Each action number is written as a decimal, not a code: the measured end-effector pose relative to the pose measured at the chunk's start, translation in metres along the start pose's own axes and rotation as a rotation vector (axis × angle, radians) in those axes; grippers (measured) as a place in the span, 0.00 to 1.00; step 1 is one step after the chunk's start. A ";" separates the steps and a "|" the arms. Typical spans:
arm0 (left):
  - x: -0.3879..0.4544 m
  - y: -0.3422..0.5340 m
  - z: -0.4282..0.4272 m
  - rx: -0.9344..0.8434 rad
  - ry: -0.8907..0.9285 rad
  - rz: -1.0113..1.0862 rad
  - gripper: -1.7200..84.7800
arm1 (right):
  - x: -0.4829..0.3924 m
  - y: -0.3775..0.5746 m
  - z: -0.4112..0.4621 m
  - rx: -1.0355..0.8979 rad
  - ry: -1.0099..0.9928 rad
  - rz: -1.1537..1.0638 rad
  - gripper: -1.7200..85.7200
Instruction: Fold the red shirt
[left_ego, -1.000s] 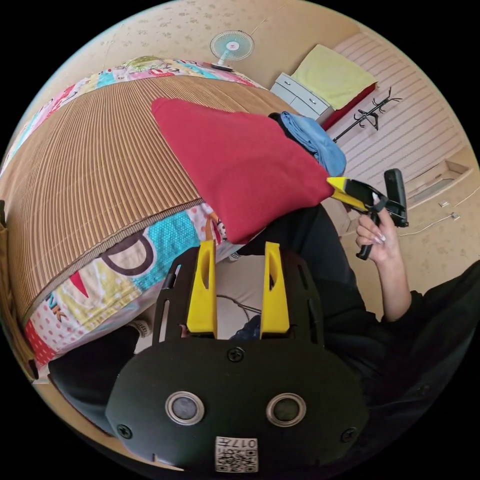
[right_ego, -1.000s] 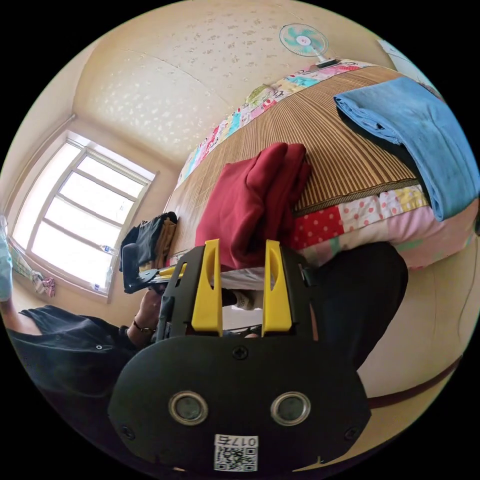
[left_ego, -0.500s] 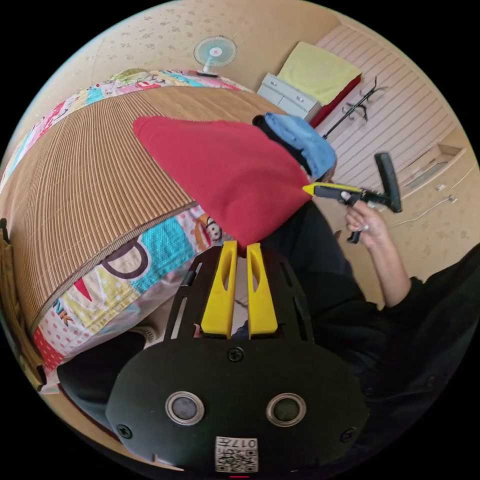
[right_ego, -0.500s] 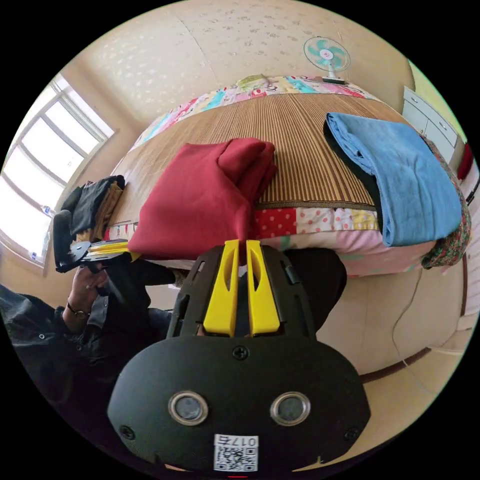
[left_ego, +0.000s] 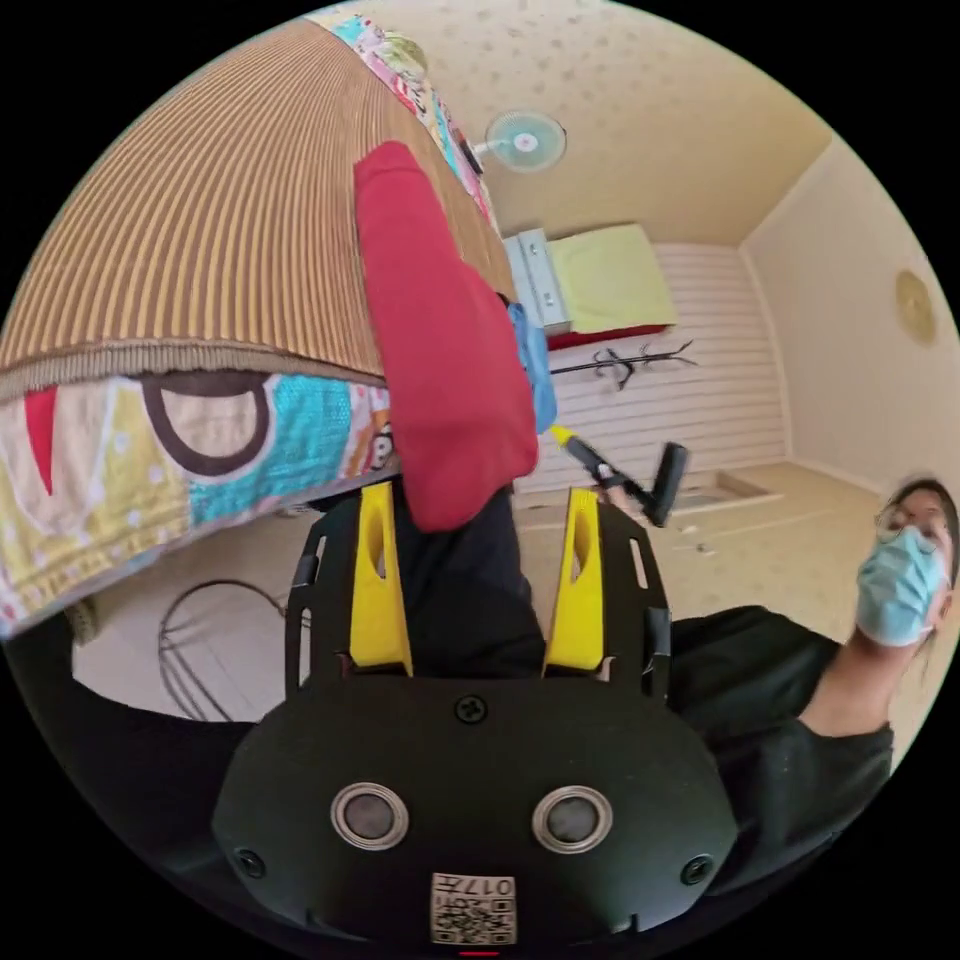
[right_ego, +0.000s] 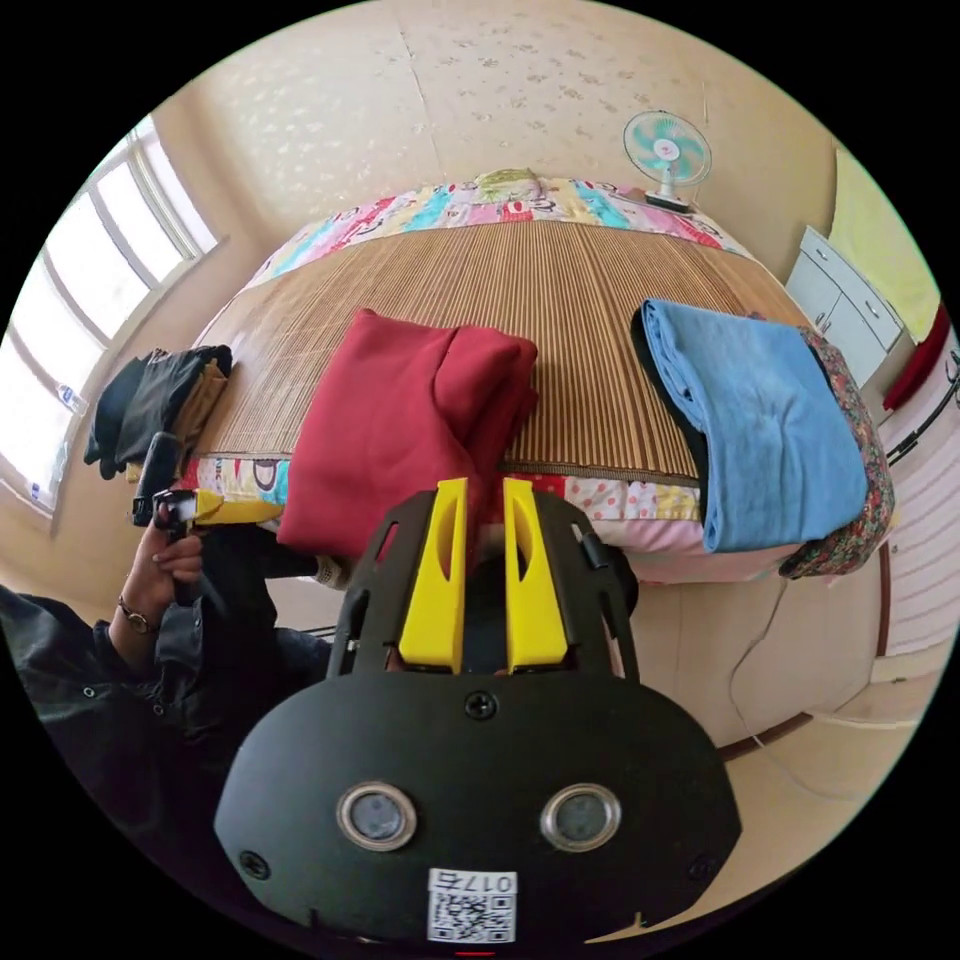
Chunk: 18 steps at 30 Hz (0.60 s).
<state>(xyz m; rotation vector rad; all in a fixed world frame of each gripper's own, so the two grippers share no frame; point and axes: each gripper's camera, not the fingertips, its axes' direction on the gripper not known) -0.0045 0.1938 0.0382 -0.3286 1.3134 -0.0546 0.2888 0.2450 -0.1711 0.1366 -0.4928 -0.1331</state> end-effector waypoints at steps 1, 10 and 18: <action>-0.003 -0.012 0.008 -0.036 -0.045 0.010 0.29 | -0.001 -0.007 -0.003 0.015 -0.029 -0.009 0.11; -0.045 -0.068 0.062 -0.155 0.160 -0.028 0.25 | 0.076 -0.020 0.003 -0.052 -0.131 0.141 0.18; -0.082 -0.094 0.062 -0.153 0.305 -0.071 0.17 | 0.196 -0.024 0.048 -0.250 -0.529 0.266 0.27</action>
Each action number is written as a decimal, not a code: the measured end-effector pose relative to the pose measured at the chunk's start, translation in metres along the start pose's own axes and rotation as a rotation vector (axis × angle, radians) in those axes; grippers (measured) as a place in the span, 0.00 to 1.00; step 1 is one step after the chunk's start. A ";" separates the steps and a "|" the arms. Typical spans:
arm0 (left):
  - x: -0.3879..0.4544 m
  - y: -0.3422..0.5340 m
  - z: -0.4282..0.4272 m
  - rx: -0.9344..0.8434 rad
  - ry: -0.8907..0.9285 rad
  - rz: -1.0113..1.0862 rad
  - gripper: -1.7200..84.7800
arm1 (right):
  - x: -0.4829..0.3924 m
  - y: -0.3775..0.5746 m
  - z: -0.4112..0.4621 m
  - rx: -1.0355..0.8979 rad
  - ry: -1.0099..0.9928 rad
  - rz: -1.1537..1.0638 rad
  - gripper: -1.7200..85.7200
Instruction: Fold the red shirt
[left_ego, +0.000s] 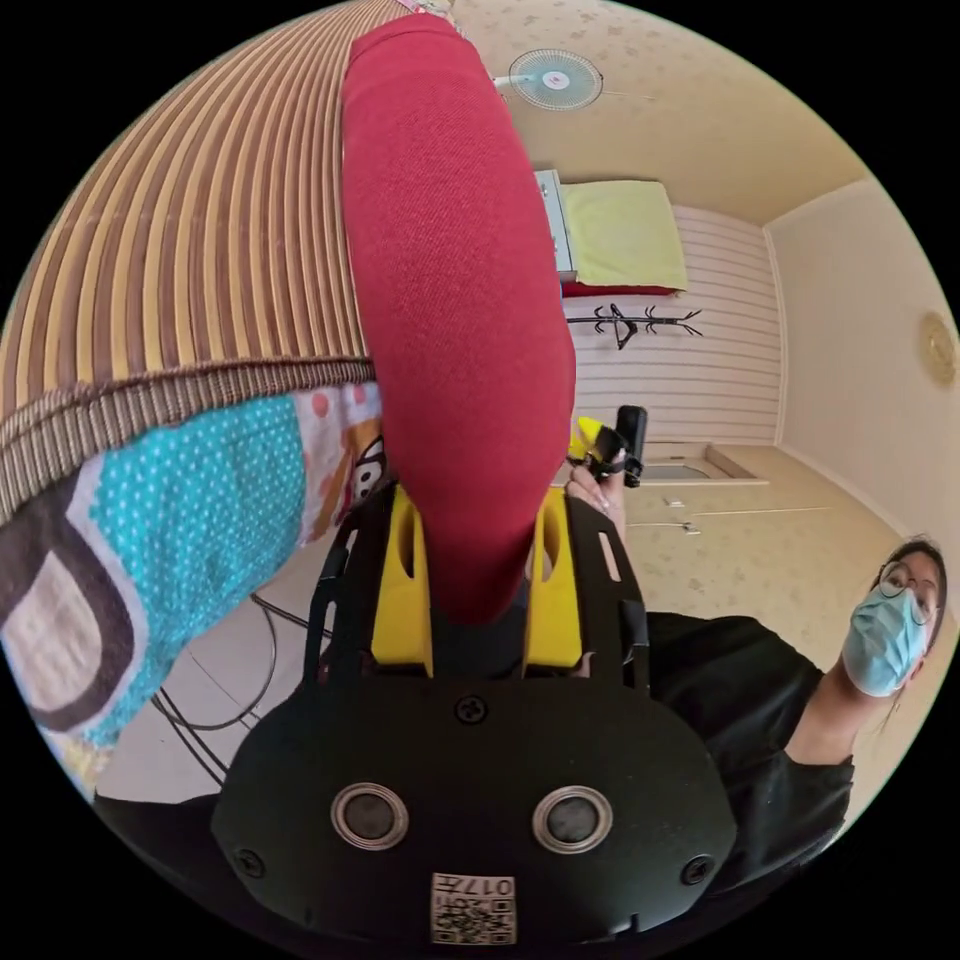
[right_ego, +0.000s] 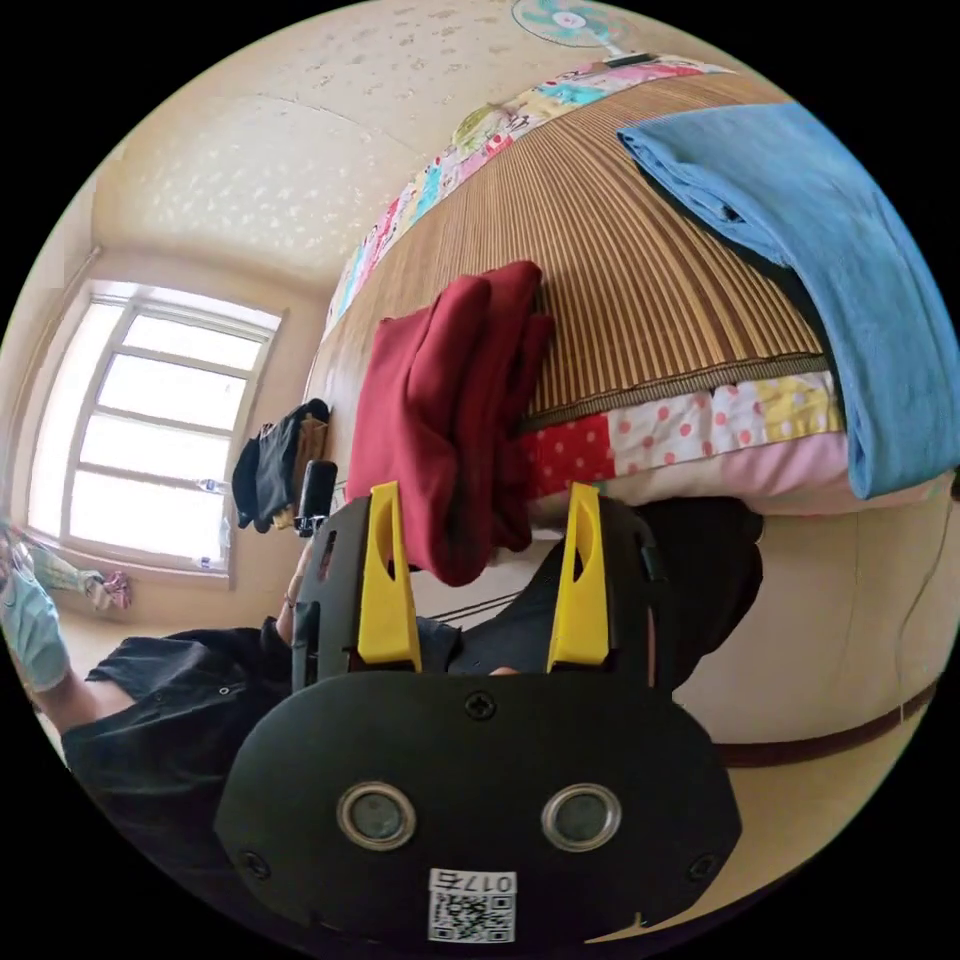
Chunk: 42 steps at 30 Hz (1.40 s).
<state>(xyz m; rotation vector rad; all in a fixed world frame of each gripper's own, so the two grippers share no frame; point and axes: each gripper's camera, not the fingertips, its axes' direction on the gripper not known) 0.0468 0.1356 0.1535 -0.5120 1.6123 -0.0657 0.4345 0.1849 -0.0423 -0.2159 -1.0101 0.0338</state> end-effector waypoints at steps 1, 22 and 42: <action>0.003 -0.001 -0.006 0.014 0.005 0.009 0.15 | 0.009 -0.004 -0.002 -0.007 -0.048 0.005 0.28; 0.051 -0.027 -0.045 0.043 0.071 0.033 0.14 | 0.058 -0.024 -0.013 -0.020 -0.764 -0.028 0.16; 0.269 -0.161 0.169 0.091 0.061 0.563 0.12 | 0.006 -0.067 -0.320 0.361 -0.310 -0.411 0.13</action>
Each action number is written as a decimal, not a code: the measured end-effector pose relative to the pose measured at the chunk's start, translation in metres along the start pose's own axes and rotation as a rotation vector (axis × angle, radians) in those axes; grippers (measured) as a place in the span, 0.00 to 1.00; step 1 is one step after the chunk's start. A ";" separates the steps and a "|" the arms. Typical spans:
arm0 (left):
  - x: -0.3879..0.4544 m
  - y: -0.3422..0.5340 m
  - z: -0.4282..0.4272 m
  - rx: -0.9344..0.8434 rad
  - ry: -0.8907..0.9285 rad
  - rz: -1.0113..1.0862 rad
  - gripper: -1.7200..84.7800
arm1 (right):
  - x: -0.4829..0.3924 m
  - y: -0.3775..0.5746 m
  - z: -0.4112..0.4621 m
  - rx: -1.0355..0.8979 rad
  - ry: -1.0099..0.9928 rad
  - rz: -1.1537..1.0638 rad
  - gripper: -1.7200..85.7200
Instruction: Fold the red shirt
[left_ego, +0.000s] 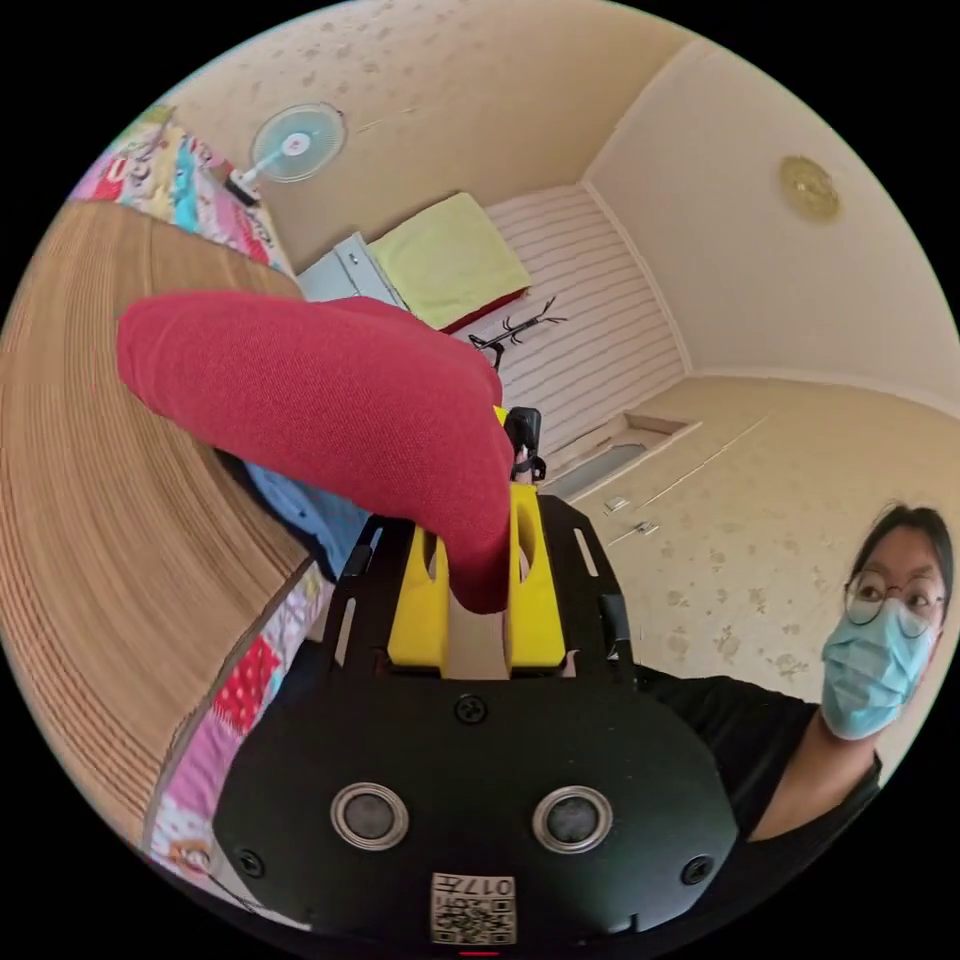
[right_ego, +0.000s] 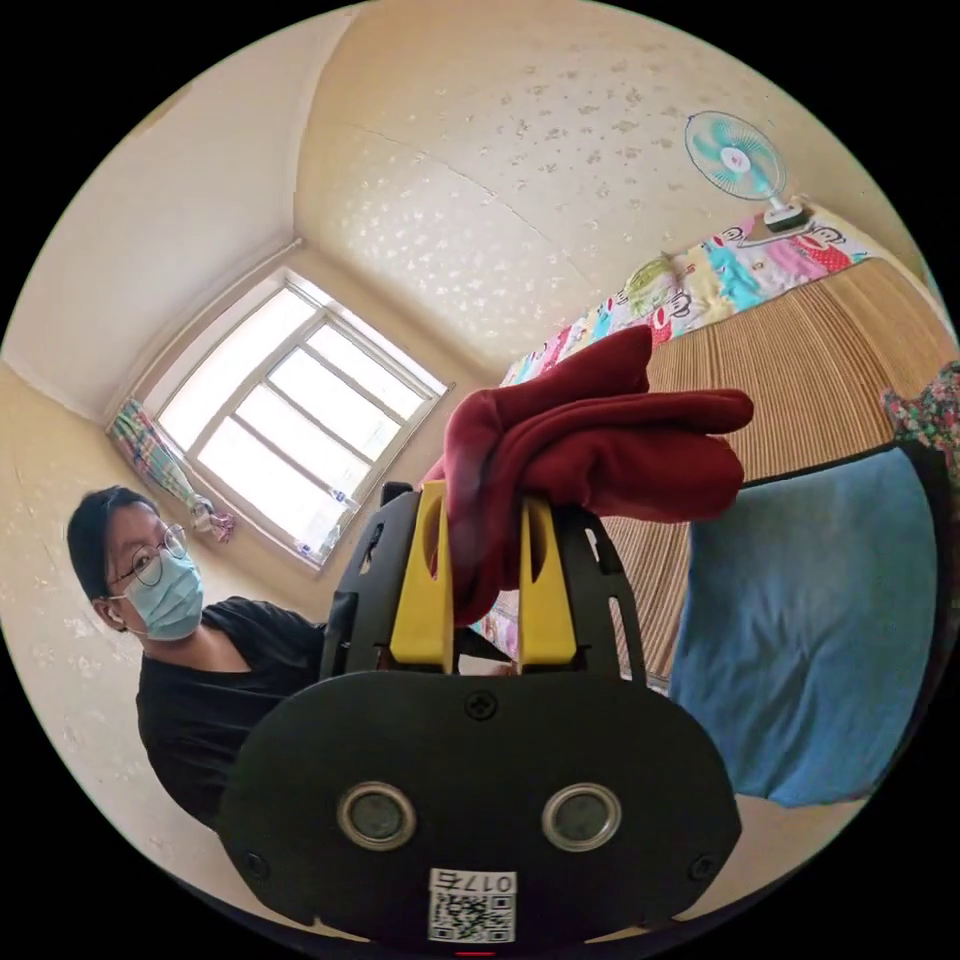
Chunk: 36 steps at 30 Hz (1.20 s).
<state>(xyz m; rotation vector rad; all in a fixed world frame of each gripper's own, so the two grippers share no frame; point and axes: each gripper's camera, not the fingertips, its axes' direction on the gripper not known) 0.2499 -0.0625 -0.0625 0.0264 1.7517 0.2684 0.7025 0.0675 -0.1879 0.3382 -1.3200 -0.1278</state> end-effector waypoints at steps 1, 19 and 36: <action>0.002 -0.006 0.033 -0.028 -0.005 0.066 0.12 | 0.005 0.007 -0.022 0.005 0.036 -0.022 0.13; 0.022 0.142 0.191 -0.476 -0.350 0.211 0.08 | 0.069 0.283 -0.045 0.529 0.425 0.315 0.12; 0.079 0.257 -0.112 -0.295 -0.636 0.120 0.03 | -0.178 0.287 0.281 0.296 1.624 -0.281 0.02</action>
